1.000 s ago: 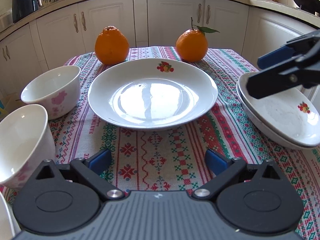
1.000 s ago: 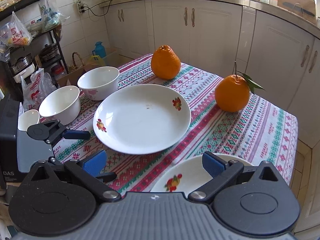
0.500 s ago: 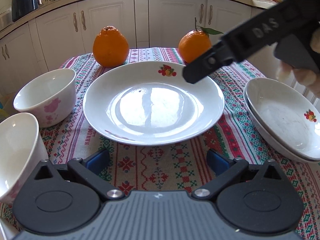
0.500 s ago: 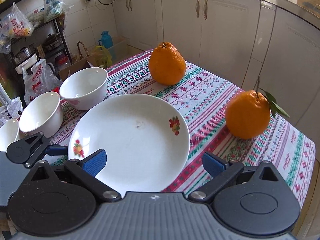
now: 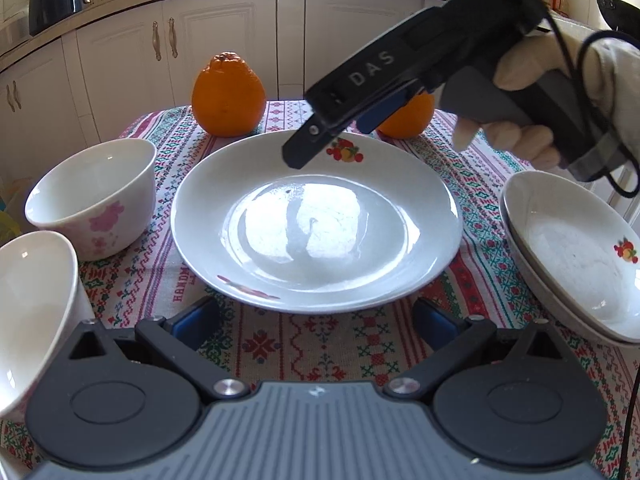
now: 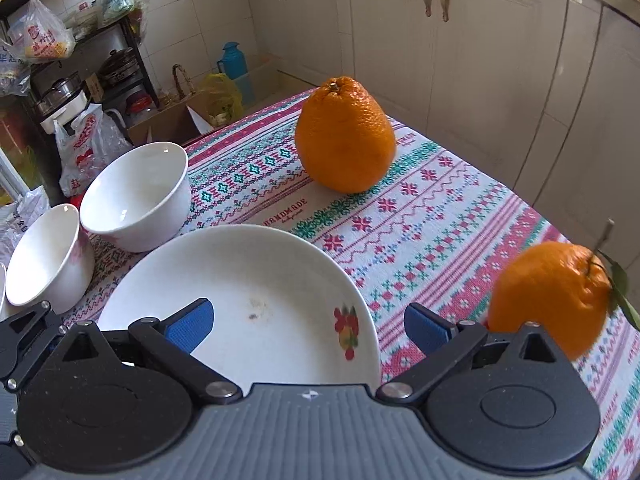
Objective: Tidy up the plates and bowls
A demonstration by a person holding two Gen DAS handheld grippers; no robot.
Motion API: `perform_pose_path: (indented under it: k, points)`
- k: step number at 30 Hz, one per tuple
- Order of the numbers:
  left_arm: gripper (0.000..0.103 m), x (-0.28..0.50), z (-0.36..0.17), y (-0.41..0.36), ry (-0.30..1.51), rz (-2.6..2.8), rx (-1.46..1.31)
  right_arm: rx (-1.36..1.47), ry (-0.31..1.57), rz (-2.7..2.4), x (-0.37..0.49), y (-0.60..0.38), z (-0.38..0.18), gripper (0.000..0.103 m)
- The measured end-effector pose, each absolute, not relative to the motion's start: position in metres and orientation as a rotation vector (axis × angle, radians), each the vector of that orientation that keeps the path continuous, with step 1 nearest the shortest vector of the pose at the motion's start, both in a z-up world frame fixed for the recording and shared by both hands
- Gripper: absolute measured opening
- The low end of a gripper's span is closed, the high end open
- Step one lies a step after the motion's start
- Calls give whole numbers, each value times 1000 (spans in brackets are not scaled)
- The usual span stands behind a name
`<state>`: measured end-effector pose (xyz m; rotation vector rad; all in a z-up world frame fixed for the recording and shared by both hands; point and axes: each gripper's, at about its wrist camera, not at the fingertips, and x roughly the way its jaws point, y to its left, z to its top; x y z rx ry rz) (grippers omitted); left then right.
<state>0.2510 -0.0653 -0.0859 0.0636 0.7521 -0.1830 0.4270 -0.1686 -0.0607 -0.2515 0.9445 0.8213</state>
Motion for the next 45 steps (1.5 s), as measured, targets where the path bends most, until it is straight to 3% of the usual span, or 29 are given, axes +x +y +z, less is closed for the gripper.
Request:
perform_pose_path:
  k: [11,45]
  points:
    - [91,256,-84,-63,741,-174,70,-205,1013,907,450,-161,-74,74]
    - [91,227,-59,-63,740,-303,161,-181,992,893,392,-194,-44,74]
